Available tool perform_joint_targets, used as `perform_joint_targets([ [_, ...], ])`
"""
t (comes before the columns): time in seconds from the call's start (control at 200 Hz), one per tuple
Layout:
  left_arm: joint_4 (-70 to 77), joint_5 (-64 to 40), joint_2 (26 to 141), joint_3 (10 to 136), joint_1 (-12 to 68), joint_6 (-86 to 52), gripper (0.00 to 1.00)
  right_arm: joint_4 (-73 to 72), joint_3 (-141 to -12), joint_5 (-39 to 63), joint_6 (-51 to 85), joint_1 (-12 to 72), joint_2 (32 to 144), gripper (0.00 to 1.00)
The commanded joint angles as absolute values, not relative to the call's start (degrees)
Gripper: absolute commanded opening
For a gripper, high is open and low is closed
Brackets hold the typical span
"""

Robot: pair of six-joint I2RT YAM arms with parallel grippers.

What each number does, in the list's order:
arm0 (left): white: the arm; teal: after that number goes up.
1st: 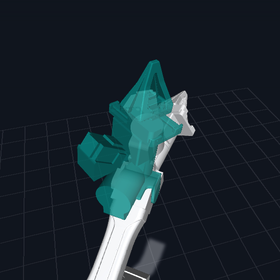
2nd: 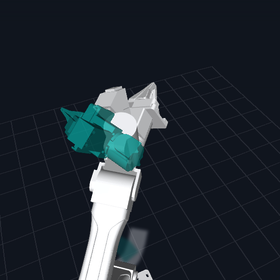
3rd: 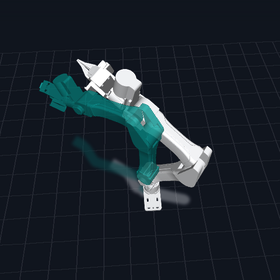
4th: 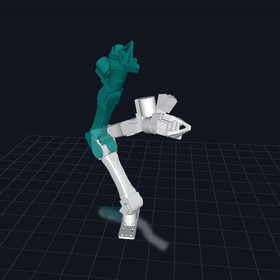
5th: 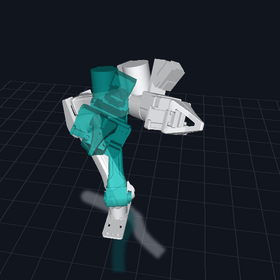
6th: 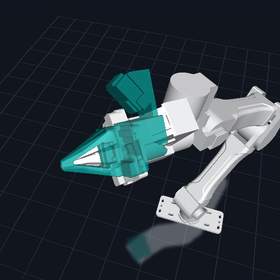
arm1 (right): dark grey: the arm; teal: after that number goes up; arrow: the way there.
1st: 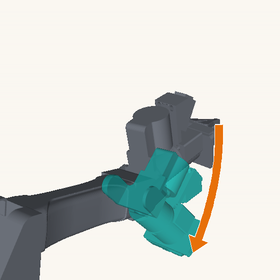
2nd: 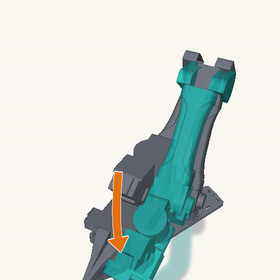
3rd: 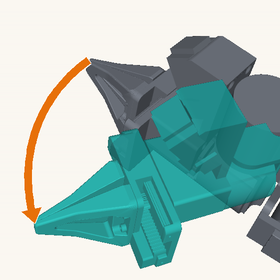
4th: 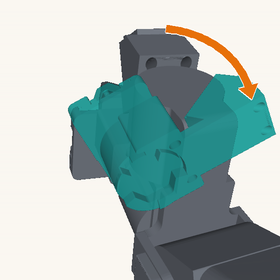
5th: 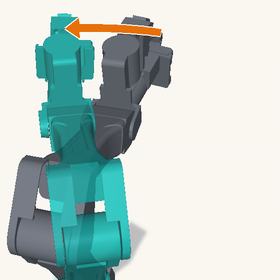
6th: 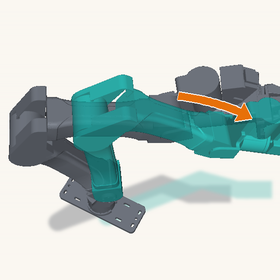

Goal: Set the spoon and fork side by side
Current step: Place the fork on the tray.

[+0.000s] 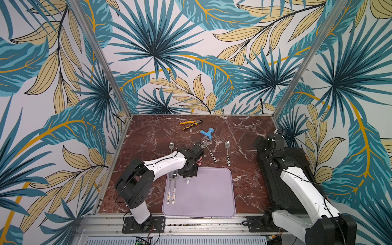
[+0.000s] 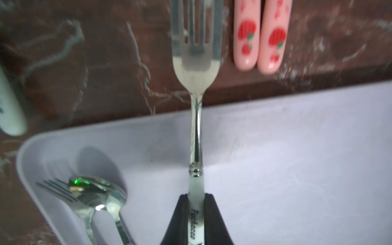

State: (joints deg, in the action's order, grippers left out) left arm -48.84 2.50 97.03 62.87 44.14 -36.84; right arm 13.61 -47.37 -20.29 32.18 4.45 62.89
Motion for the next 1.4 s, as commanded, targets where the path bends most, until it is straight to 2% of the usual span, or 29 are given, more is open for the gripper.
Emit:
perform_joint_targets([
  [0.0, -47.4, 4.5, 94.0, 58.4, 47.1, -42.0, 0.0, 14.2, -47.1, -20.8, 32.5, 4.4, 61.9, 1.0],
  [0.305, -47.2, 5.0, 89.3, 51.5, 52.1, -47.0, 0.0, 14.2, -47.1, -20.6, 32.5, 4.5, 62.2, 1.0],
  [0.901, -47.6, 4.8, 83.5, 43.9, 52.7, -49.1, 0.0, 14.4, -47.2, -21.0, 32.4, 4.5, 61.9, 1.0],
  [1.397, -46.4, 3.4, 85.3, 43.9, 52.8, -50.0, 0.1, 14.4, -47.3, -21.2, 32.3, 4.5, 61.9, 1.0],
])
